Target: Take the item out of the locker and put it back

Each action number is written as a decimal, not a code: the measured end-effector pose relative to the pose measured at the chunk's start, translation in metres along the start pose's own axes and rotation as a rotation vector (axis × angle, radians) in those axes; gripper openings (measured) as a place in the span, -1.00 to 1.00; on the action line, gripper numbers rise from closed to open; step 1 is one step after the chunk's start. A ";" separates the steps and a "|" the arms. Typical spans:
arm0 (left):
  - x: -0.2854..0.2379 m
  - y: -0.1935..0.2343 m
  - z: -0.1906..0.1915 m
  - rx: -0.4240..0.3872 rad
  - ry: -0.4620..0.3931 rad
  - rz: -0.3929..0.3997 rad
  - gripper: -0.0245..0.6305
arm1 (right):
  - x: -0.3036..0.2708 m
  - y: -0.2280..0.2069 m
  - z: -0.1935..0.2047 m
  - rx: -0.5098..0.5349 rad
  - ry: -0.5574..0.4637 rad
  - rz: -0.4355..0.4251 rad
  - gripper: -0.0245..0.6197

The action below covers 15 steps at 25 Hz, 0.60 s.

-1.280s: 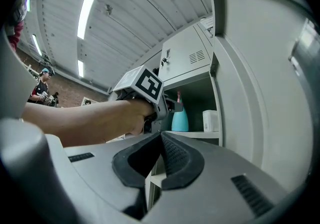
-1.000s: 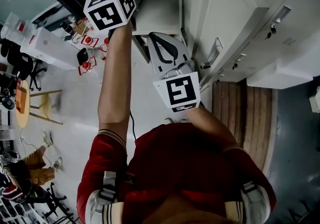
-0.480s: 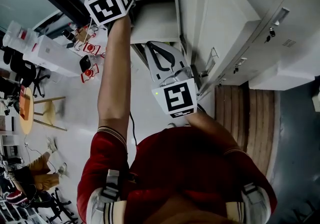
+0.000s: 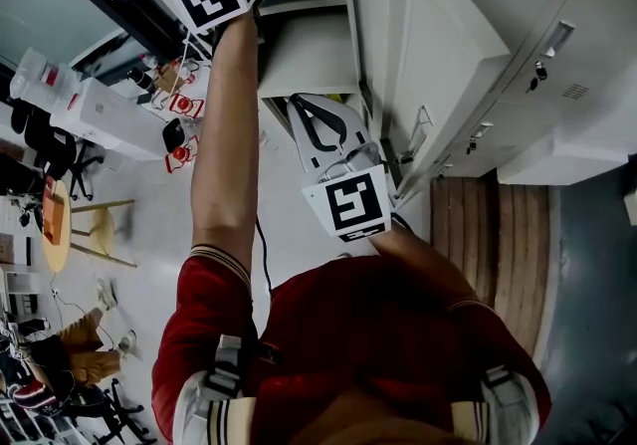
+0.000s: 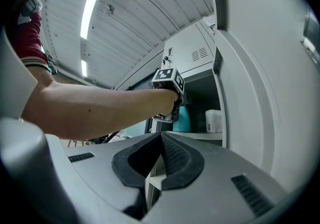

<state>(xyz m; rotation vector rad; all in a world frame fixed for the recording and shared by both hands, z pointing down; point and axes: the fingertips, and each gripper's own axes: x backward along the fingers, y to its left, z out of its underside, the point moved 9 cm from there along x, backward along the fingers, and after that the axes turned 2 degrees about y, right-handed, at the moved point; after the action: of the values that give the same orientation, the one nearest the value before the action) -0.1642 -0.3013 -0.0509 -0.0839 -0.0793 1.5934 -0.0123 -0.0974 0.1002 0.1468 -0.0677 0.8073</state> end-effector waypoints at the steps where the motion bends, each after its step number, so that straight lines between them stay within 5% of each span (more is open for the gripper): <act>1: -0.002 0.001 0.000 0.001 0.004 -0.004 0.00 | 0.000 0.000 0.000 0.001 -0.001 0.000 -0.93; 15: -0.024 0.006 -0.007 -0.008 0.015 -0.052 0.00 | 0.003 -0.003 0.001 0.039 -0.008 -0.009 -0.93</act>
<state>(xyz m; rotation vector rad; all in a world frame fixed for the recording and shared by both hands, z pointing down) -0.1685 -0.3259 -0.0580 -0.0990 -0.0756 1.5408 -0.0081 -0.0968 0.1009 0.1873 -0.0590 0.7993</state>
